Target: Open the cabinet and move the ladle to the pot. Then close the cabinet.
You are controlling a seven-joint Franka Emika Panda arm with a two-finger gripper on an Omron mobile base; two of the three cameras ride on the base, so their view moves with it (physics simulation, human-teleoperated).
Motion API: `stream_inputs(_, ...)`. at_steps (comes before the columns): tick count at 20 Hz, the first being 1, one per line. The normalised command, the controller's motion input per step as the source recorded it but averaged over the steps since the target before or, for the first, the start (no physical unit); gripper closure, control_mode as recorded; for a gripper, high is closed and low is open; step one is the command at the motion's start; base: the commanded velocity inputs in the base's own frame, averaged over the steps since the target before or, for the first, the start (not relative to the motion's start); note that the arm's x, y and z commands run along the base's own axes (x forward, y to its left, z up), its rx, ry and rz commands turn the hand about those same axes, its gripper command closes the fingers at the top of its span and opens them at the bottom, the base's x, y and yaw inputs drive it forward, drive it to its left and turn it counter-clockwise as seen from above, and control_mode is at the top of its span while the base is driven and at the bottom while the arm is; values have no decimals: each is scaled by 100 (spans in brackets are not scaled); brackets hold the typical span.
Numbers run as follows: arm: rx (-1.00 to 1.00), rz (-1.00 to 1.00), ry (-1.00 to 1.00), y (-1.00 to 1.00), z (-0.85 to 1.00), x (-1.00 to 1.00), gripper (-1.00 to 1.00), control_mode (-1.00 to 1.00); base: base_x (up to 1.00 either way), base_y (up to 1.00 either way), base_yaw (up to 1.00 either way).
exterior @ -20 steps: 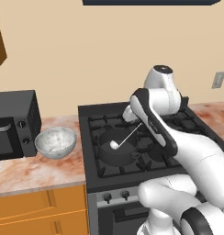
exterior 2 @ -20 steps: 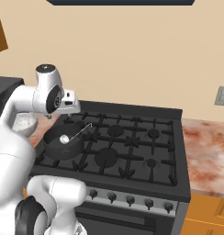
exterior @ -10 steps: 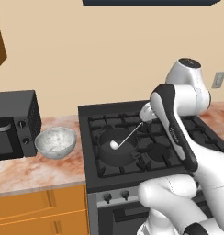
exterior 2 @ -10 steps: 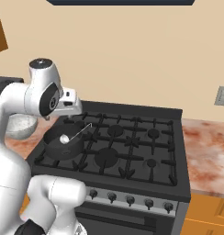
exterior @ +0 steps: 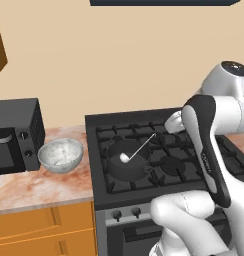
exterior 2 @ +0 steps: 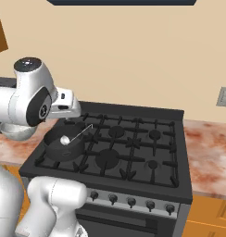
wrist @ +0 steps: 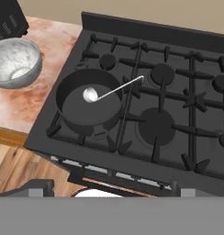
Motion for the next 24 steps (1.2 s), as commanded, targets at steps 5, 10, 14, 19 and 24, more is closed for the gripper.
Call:
stream_inputs(5,2,-6,-7,-5,17,-16,-100,-100,0,0,0)
stream_inputs(10,0,-4,0,-4,3,-13,-100,-100,0,0,0)
stream_inputs(14,0,-1,0,-11,0,-22,-100,-100,0,0,0)
stream_inputs(19,0,0,0,-12,0,-17,-100,100,-10,-4,0)
stream_inputs(24,0,0,0,0,0,0,-100,100,-75,-21,0)
